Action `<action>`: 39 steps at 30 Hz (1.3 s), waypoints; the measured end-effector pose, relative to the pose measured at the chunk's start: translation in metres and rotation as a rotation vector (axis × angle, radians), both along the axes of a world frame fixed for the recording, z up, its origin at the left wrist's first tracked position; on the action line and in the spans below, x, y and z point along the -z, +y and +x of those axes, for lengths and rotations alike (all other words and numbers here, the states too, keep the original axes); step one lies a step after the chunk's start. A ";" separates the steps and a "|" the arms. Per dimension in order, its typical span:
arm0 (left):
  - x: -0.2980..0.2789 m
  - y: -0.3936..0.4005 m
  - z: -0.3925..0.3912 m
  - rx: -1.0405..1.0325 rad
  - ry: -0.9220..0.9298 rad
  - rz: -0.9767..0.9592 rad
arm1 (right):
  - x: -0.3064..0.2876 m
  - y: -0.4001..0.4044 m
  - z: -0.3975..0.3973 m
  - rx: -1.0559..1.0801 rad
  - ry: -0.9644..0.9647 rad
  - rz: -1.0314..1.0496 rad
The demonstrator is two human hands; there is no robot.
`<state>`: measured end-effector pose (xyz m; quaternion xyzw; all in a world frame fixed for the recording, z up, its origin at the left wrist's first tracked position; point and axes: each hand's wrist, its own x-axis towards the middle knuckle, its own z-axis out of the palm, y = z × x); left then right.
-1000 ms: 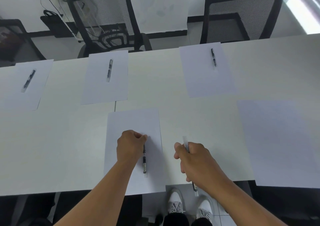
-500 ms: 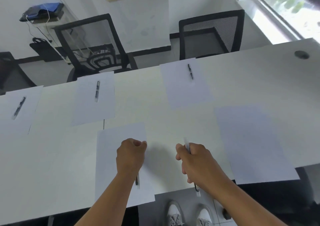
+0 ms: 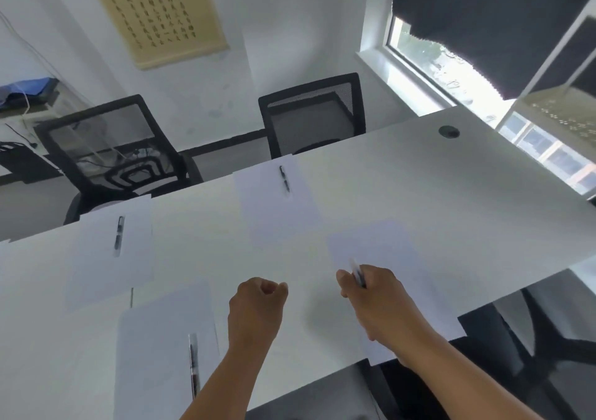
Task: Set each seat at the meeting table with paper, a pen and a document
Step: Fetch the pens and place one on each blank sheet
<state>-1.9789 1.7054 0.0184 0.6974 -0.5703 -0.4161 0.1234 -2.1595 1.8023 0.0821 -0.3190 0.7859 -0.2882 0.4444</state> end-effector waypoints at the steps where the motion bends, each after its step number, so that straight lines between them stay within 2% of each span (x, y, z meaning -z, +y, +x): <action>1: -0.001 0.003 -0.008 0.003 0.004 0.009 | 0.001 0.001 -0.009 0.004 0.011 -0.010; 15: 0.016 0.017 -0.103 0.046 0.033 0.082 | 0.040 -0.005 -0.092 0.118 -0.104 0.098; 21: 0.039 0.017 -0.122 0.064 0.010 0.132 | 0.087 -0.007 -0.117 0.062 -0.028 0.193; 29: 0.059 0.016 -0.133 0.080 -0.019 0.158 | 0.152 -0.017 -0.139 -0.089 0.300 0.251; 39: 0.068 0.019 -0.126 0.029 -0.016 0.187 | 0.161 -0.026 -0.135 -0.123 0.346 0.205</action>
